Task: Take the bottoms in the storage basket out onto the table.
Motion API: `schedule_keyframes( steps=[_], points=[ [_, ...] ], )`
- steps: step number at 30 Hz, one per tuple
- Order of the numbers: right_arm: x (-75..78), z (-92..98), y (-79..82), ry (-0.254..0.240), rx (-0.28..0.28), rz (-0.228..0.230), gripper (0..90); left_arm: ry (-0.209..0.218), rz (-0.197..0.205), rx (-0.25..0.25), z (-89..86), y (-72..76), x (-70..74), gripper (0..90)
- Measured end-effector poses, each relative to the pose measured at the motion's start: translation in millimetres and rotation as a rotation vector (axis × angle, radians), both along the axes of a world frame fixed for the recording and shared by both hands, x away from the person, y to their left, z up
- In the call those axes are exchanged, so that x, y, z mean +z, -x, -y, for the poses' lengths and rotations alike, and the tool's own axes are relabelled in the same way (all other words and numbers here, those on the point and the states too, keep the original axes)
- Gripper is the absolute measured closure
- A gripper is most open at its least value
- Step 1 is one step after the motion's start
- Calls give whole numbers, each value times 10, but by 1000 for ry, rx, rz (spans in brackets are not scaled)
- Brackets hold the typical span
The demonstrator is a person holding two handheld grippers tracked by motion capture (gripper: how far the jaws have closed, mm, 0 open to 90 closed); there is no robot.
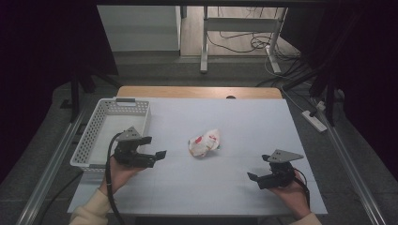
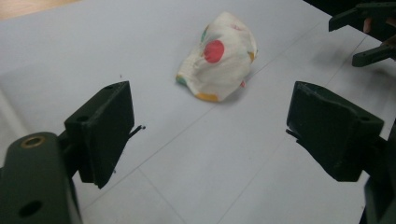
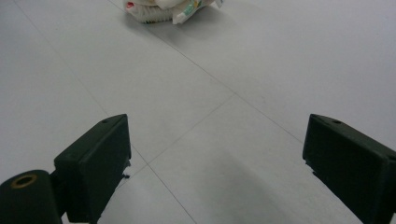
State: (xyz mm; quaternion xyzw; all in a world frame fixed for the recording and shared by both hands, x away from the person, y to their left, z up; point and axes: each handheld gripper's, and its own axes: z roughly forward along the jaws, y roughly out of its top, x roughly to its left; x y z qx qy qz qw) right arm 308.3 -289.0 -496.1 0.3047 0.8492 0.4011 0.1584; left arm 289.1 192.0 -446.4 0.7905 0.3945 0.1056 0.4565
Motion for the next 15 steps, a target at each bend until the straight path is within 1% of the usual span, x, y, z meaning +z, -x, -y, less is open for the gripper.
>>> schedule_keyframes(
  steps=[2,6,7,10,13,15],
  points=[
    [0,1,-1,0,0,1,78,2,0,8,-54,42,-17,157],
    [-2,0,-1,2,-2,1,78,18,-11,26,-136,98,-64,159],
    [-1,1,-1,2,-1,4,78,12,-15,29,-153,110,-75,159],
    [8,6,-5,-5,-2,7,78,18,-21,42,-229,173,-118,158],
    [7,6,-11,-9,-3,8,78,22,-24,47,-261,208,-141,158],
    [5,4,-19,-10,-3,10,78,17,-28,49,-283,242,-161,158]
  ],
)
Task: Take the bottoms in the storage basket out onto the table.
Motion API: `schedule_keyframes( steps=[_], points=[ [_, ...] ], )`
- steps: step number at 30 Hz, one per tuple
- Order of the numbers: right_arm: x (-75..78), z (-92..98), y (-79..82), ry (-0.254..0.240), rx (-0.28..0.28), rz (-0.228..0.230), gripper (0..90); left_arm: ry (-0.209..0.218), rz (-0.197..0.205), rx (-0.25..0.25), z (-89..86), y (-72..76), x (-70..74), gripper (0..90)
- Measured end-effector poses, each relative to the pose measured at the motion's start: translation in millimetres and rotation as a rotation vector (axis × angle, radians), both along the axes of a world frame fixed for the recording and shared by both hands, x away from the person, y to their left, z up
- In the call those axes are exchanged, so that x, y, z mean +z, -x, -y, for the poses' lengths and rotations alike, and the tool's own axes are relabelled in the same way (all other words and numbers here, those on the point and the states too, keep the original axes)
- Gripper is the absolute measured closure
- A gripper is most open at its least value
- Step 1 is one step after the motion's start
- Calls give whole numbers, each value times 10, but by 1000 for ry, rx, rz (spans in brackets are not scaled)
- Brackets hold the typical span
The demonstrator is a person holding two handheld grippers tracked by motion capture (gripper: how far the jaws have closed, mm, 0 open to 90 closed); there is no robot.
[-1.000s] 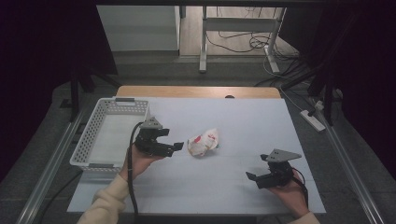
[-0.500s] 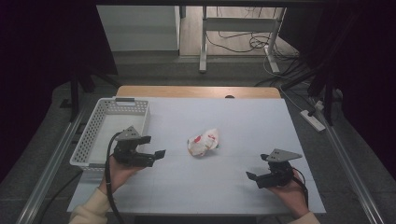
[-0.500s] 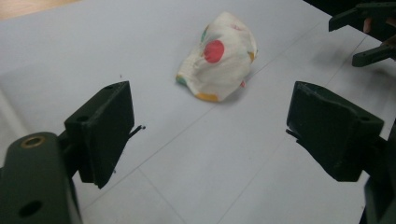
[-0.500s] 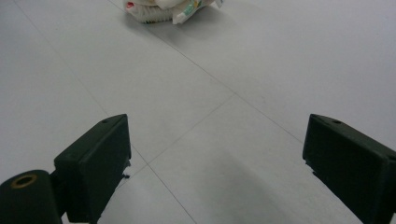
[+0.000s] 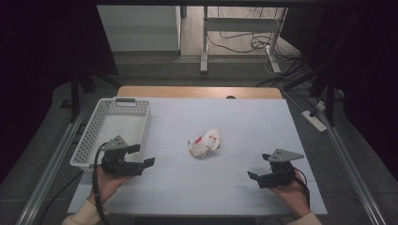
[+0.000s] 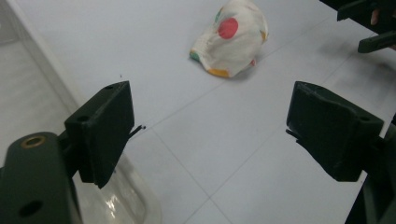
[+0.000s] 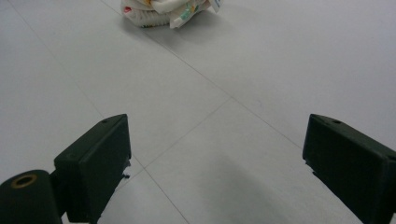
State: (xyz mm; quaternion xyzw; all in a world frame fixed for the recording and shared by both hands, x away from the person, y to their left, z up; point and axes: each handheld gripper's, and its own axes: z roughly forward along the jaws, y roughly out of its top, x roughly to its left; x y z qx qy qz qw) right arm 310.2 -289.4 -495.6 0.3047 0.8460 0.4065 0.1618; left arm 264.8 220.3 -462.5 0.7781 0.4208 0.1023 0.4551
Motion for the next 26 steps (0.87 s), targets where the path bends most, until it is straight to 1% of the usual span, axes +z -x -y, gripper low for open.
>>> schedule_keyframes(
  steps=[5,9,13,26],
  points=[
    [1,-11,-8,1,7,2,78,-3,-5,14,-72,81,-33,157],
    [3,-10,-7,-2,6,5,78,-1,-12,32,-146,120,-61,156],
    [6,-11,-4,-3,7,8,78,1,-12,37,-185,154,-68,156],
    [9,-9,-4,-5,7,10,78,1,-13,37,-184,148,-65,156]
  ],
)
